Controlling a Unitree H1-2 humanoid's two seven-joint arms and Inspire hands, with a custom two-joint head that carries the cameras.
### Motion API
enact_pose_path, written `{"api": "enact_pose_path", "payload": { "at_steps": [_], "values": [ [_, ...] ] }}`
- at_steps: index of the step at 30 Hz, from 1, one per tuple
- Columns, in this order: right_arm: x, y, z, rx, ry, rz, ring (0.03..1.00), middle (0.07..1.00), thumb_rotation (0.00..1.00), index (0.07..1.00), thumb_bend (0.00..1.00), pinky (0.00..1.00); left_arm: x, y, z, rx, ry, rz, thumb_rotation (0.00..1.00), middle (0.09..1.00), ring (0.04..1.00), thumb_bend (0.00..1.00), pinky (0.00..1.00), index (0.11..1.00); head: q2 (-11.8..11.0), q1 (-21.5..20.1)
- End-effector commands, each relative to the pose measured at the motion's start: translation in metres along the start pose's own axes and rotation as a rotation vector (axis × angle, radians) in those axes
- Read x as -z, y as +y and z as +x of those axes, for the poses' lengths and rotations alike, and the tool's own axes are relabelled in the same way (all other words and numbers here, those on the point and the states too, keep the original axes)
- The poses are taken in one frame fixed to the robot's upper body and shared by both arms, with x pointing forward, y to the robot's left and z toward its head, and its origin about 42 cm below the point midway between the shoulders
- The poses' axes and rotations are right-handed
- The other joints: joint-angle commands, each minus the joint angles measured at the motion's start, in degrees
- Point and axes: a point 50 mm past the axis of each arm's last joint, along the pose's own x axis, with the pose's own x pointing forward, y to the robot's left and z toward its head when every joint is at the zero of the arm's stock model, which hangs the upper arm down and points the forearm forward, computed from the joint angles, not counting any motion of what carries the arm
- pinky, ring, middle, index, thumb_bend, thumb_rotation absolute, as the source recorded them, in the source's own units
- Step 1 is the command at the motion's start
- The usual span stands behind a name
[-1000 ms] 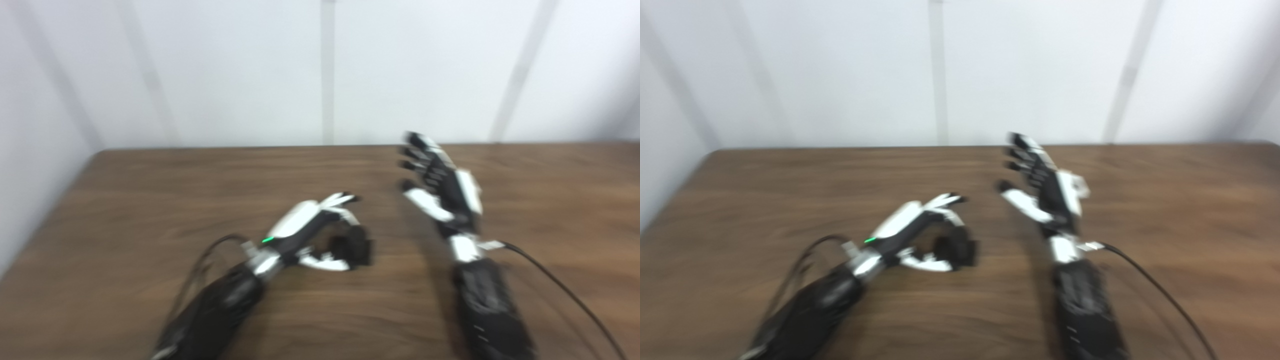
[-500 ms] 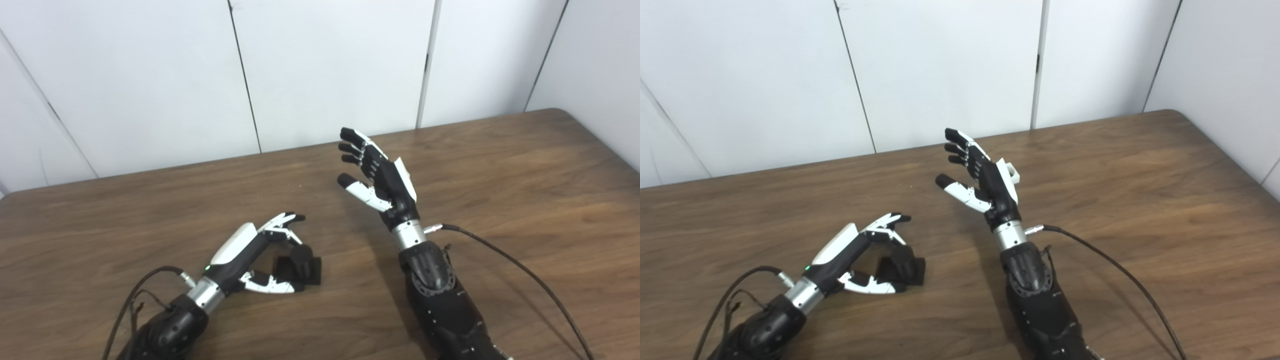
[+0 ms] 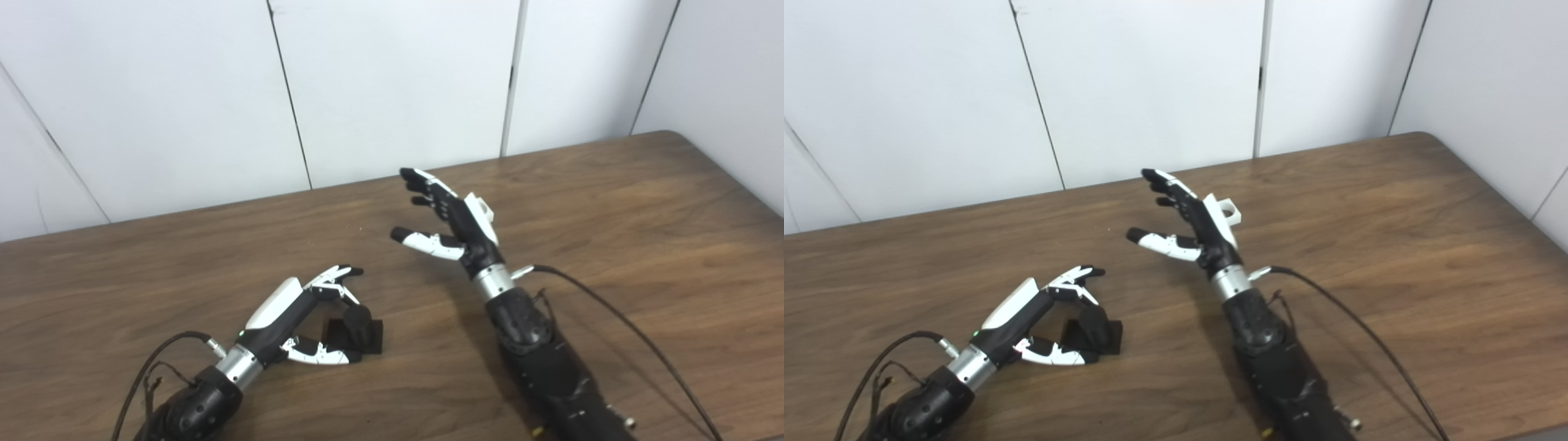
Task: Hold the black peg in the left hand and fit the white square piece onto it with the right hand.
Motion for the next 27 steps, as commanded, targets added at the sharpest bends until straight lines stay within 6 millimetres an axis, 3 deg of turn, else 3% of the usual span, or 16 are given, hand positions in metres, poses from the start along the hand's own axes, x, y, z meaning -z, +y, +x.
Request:
{"api": "enact_pose_path", "payload": {
  "at_steps": [1,4,13,27],
  "values": [
    [0.025,-0.033,-0.027,-0.024,0.085,-0.136,0.869,0.881,0.53,0.862,0.72,0.83,0.026,-0.019,-0.03,0.123,0.125,0.014,0.07,0.922,0.968,0.52,0.87,0.493,0.06,0.38],
    [0.023,-0.047,-0.025,-0.021,0.094,-0.181,0.872,0.879,0.52,0.856,0.73,0.86,0.025,-0.019,-0.029,0.122,0.121,0.018,0.07,0.923,0.968,0.52,0.87,0.493,-0.04,0.74],
    [0.004,-0.081,-0.008,0.002,0.067,-0.287,0.865,0.889,0.56,0.856,0.73,0.82,0.026,-0.019,-0.029,0.113,0.126,0.016,0.07,0.919,0.965,0.52,0.86,0.493,-0.28,0.71],
    [-0.035,-0.106,0.021,0.019,-0.031,-0.331,0.849,0.884,0.56,0.853,0.73,0.8,0.028,-0.025,-0.03,0.124,0.143,0.003,0.07,0.929,0.973,0.52,0.88,0.493,-0.54,1.1]
  ]
}}
